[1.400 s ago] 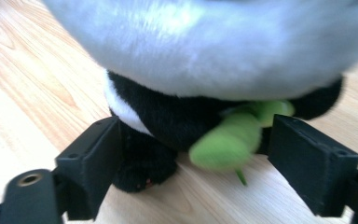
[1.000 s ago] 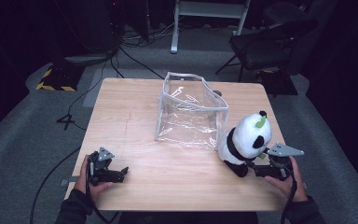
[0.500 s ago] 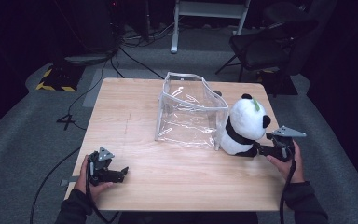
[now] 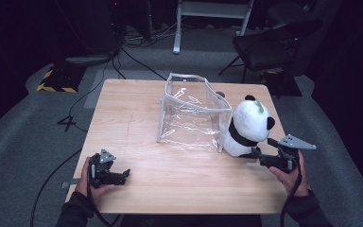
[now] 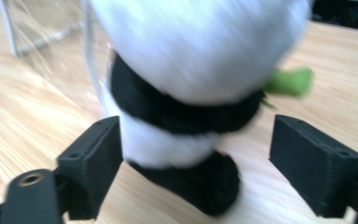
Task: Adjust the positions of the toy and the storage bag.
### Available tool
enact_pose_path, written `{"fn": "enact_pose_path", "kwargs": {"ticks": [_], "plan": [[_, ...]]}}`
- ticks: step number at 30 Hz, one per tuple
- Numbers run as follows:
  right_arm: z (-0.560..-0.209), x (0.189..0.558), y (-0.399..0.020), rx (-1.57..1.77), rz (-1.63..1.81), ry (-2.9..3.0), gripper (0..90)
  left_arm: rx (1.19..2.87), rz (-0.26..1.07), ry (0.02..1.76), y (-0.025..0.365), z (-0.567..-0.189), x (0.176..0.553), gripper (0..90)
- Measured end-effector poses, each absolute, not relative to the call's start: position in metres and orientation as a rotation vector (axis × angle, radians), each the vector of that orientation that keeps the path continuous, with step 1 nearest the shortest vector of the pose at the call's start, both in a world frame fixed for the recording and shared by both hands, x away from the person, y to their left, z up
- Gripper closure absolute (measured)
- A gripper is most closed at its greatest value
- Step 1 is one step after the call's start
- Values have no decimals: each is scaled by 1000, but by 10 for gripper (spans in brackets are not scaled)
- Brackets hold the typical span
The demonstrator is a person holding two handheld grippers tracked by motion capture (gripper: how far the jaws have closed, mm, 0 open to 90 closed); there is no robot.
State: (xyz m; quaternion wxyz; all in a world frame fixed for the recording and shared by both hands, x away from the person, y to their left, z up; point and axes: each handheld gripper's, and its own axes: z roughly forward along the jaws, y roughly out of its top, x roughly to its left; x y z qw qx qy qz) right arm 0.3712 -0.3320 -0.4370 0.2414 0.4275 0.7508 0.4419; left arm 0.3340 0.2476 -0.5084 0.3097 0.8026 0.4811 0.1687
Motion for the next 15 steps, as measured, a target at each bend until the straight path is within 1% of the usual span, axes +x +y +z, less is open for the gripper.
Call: {"fn": "enact_pose_path", "kwargs": {"ticks": [3,8,15], "plan": [[-433,375,-319,1183,1233,2020,159,2120,446,1271,248,-508,334,4],[-430,388,-313,1268,1244,1944,158,2120,446,1271,248,-508,334,4],[-410,388,-311,1195,1213,1881,156,2120,446,1271,248,-508,334,4]]}}
